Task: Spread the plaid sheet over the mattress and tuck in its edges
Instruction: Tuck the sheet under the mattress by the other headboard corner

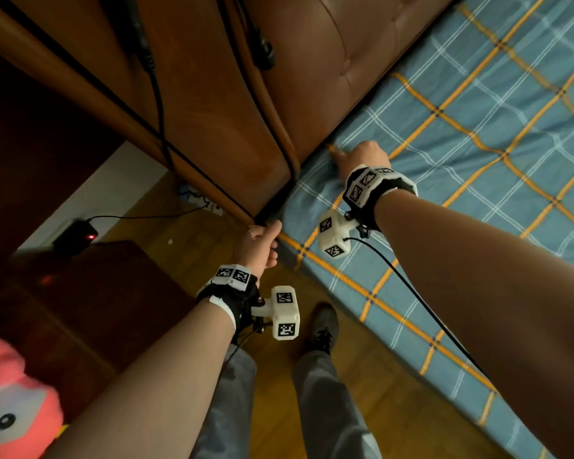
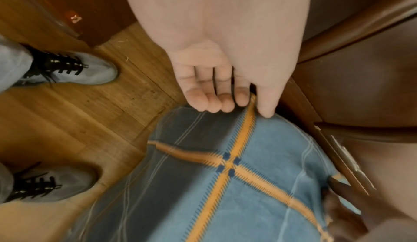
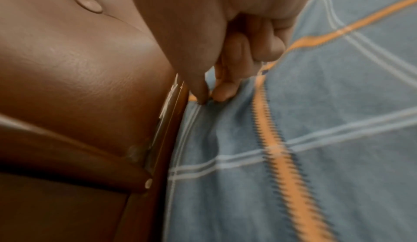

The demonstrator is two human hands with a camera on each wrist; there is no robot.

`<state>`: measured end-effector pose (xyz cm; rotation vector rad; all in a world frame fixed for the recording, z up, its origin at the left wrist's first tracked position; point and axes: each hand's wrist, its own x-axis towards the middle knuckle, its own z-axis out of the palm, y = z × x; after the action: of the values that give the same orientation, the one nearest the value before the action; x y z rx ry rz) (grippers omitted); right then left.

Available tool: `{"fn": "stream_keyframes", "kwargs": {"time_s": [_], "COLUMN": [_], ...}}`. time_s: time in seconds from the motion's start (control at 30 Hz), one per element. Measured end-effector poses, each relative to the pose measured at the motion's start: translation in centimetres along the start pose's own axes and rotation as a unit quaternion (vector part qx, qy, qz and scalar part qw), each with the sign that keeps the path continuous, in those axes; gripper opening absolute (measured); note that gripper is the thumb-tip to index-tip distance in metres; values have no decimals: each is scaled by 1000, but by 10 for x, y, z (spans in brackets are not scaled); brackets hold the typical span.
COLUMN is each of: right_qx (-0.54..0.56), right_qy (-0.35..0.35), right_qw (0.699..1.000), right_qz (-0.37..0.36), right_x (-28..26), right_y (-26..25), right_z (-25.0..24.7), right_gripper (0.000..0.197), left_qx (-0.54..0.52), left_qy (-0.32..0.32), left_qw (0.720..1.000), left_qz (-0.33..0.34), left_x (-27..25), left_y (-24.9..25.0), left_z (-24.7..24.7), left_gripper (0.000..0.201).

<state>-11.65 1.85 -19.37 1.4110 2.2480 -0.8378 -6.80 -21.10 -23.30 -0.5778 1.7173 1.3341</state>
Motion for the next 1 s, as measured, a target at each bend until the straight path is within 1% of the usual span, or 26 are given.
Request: {"fn": "stream_keyframes", "kwargs": {"time_s": [0.1, 0.13, 0.23, 0.3, 0.37, 0.43, 0.5, 0.57, 0.63, 0.7, 0.77, 0.83, 0.9, 0.97, 1.0], "right_qx": [34, 43, 35, 19, -1, 6, 53, 129, 203, 285, 360, 397, 424, 456, 481], "right_qy": [-10, -8, -2, -17, -34, -27, -15, -16, -35, -81, -127, -156, -171, -170, -165], "right_qw": [999, 999, 999, 999, 998, 996, 993, 988, 978, 955, 924, 903, 885, 864, 848], "right_qz": [12, 12, -21, -36, -50, -89, -107, -86, -41, -3, 22, 51, 91, 130, 150], "right_x": [7, 8, 11, 12, 7, -3, -18, -37, -61, -93, -132, -159, -176, -180, -180], "right_y": [-11, -13, -16, -17, -16, -15, -8, 7, 30, 55, 77, 99, 122, 144, 152], "right_z": [3, 3, 2, 4, 6, 6, 11, 18, 27, 43, 61, 91, 125, 157, 170], "right_gripper": [25, 20, 24, 30, 35, 33, 28, 21, 16, 20, 21, 25, 28, 28, 28], "left_qx": [-4, -11, -9, 2, 11, -14, -52, -98, -133, -145, -162, -167, -172, -171, -176], "left_qy": [-6, -1, 11, 23, 28, 12, -2, -23, -58, -78, -96, -122, -126, -128, -136], "left_qw": [1000, 1000, 1000, 1000, 999, 1000, 998, 992, 982, 977, 969, 963, 961, 962, 961], "left_qz": [12, 13, 16, 16, 12, 1, -30, -79, -118, -139, -159, -170, -174, -171, -165], "left_x": [0, 0, 4, 6, 4, 1, -1, 3, 7, 14, 21, 31, 43, 56, 60], "left_y": [1, 1, 3, 3, 4, 4, 3, 0, -4, -6, -8, -8, -15, -26, -32], "left_z": [3, 4, 5, 2, 2, 5, 6, 4, 1, -3, -4, -2, -3, -5, -7], "left_gripper": [21, 18, 18, 22, 20, 14, 9, 23, 35, 44, 51, 48, 46, 55, 60]}}
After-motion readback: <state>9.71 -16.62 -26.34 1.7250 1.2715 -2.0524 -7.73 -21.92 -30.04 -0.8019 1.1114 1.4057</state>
